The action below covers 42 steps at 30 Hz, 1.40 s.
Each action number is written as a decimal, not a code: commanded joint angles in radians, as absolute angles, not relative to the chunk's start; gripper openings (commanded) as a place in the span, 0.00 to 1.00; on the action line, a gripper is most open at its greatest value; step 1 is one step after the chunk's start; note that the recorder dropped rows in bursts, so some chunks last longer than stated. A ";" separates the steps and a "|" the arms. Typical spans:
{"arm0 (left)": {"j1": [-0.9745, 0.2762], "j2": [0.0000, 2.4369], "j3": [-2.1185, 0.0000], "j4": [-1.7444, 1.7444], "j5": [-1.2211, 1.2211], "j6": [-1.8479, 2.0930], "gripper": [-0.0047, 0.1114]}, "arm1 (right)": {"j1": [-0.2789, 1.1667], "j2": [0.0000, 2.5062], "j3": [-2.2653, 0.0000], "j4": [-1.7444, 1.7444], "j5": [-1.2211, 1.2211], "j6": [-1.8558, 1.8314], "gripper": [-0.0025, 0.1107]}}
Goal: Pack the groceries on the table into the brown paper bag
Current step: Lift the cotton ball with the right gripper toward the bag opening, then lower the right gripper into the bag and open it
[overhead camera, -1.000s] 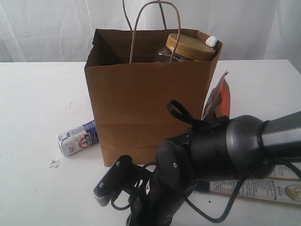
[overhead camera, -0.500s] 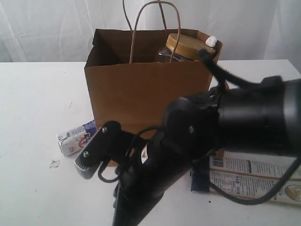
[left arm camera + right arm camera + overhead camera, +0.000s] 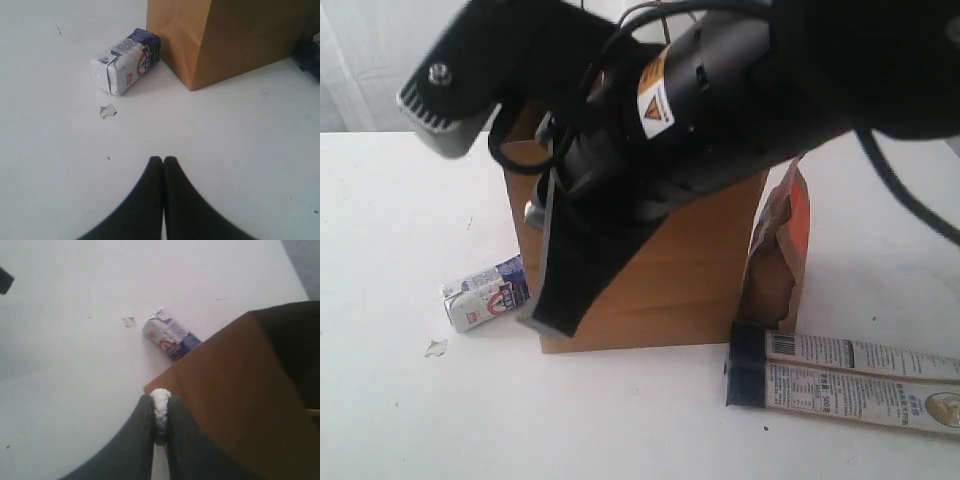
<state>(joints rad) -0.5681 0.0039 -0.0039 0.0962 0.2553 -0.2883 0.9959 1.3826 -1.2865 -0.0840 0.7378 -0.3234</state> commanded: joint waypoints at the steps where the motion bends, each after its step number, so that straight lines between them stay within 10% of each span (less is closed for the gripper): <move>1: -0.571 0.000 0.000 0.091 0.255 -0.288 0.04 | 0.994 1.366 -1.323 -0.170 0.703 -0.288 0.02; 42: -0.571 0.000 0.000 0.091 0.255 -0.288 0.04 | 0.875 1.551 -1.478 -0.471 0.624 -0.145 0.05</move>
<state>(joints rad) -0.5681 0.0039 -0.0039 0.0962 0.2553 -0.2883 0.8813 1.5502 -1.4726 -0.4600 0.6199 -0.1695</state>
